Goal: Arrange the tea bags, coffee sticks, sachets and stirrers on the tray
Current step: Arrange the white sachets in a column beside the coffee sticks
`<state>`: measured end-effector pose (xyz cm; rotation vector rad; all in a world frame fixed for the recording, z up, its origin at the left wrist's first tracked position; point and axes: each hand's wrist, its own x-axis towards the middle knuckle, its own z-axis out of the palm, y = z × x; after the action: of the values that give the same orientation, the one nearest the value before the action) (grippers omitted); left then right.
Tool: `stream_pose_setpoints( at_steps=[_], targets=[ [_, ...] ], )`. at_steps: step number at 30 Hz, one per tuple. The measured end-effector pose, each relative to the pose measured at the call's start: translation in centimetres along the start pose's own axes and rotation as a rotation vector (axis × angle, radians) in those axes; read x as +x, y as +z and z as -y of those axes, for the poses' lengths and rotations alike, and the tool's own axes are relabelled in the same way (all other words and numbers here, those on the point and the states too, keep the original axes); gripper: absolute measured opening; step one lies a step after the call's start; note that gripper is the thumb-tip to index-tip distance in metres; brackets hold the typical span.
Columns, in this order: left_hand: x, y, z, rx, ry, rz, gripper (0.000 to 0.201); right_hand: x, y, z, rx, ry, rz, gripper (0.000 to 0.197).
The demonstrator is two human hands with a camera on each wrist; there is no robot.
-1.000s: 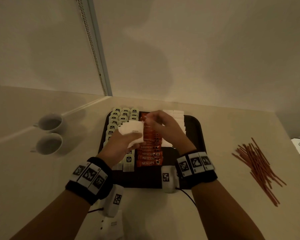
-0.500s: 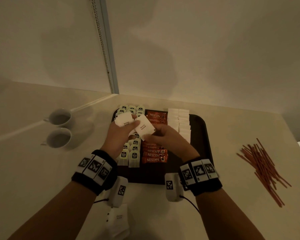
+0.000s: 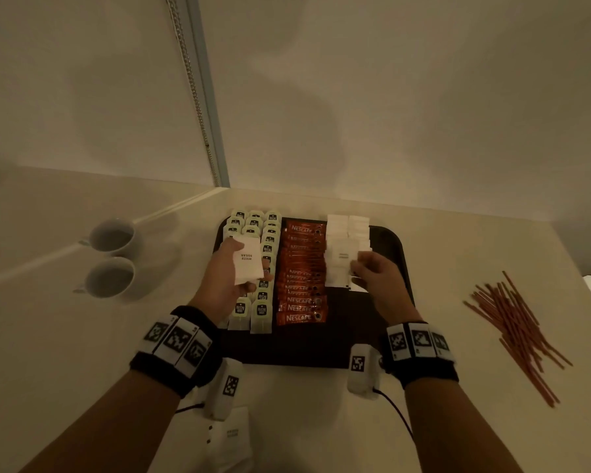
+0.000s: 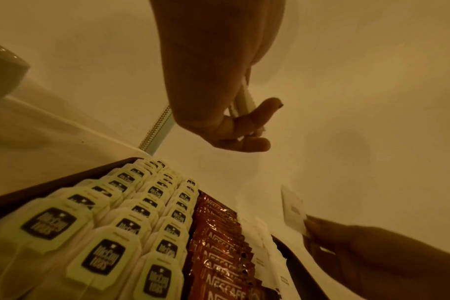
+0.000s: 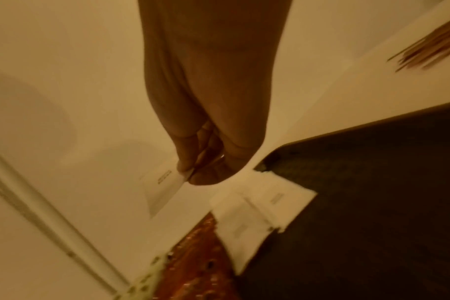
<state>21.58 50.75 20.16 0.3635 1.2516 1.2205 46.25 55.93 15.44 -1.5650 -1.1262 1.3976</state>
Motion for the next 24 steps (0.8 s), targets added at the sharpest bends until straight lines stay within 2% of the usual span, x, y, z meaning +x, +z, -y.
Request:
stream_pose_setpoints(
  at_steps=[4,7,10,13,18,24],
  targets=[
    [-0.1,-0.3,0.4,-0.048,-0.014,0.02,0.048,1.1,-1.5,-2.8,-0.218,0.08,-0.143,0.019],
    [0.0,-0.2,0.6,-0.075,-0.012,0.006,0.047,1.6,-1.3,-4.6,-0.336,0.136,-0.138,0.017],
    [-0.1,0.0,0.6,-0.072,-0.01,0.003,0.042,2.0,-0.4,-5.4,-0.334,0.166,-0.153,0.017],
    [-0.1,0.0,0.5,-0.064,-0.016,0.021,0.037,2.5,0.4,-5.6,-0.324,0.17,-0.16,0.014],
    [0.0,-0.3,0.5,-0.074,-0.027,0.037,0.043,3.1,1.3,-5.6,-0.418,0.126,-0.215,0.013],
    [0.0,0.2,0.2,-0.075,-0.016,0.016,0.025,3.1,1.8,-5.5,-0.56,0.068,-0.261,0.012]
  ],
)
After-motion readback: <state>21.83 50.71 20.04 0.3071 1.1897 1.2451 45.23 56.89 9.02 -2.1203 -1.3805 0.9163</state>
